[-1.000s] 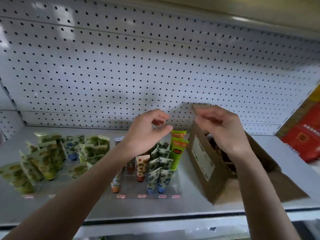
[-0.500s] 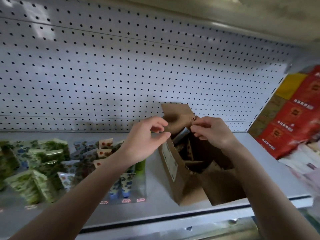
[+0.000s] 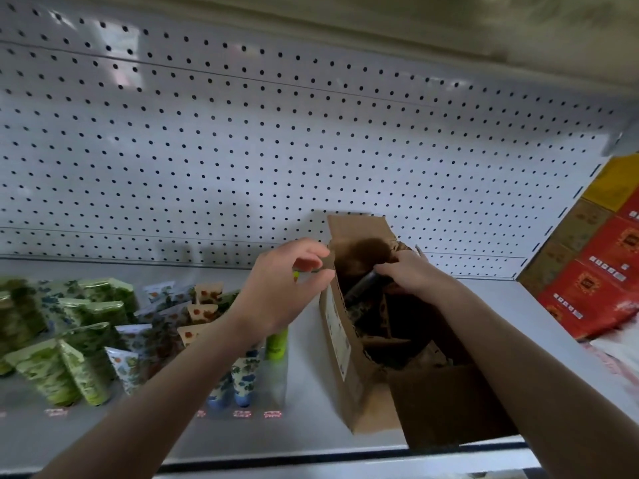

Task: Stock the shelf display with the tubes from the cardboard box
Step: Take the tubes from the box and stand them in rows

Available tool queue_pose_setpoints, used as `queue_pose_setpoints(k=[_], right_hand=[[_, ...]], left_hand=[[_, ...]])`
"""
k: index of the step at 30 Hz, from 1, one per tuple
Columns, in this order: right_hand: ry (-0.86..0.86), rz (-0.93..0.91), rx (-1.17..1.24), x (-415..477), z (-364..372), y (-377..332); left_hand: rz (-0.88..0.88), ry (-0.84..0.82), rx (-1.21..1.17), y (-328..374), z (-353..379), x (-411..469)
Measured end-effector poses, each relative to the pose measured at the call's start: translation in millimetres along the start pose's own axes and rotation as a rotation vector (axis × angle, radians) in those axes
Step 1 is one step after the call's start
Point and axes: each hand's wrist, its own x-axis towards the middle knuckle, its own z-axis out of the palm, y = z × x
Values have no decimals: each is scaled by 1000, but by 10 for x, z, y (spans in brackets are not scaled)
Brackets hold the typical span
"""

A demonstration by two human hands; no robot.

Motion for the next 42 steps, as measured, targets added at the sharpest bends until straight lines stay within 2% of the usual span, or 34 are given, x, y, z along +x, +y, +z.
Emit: queue_pose_setpoints(k=[4, 12, 16, 19, 21, 24, 30, 35, 42], right_hand=[[19, 17, -52, 134, 22, 41], [-13, -22, -4, 162, 84, 23], [38, -123, -323, 158, 117, 33], [72, -178, -386, 121, 95, -3], [97, -186, -290, 60, 11, -53], [185, -230, 0, -151, -180, -180], [291, -492, 315, -734, -419, -557], [282, -608, 434, -1048, -372, -809], [163, -662, 469, -1238, -17, -1076]], left_hand=[[-25, 4, 33, -37, -30, 23], [-38, 0, 56, -83, -28, 30], [-48, -4, 43, -91, -48, 20], [-41, -8, 51, -109, -70, 10], [-41, -3, 33, -123, -72, -2], [-26, -1, 4, -117, -63, -14], [43, -29, -83, -43, -24, 13], [86, -22, -92, 33, -89, 55], [114, -32, -191, 39, -429, -81]])
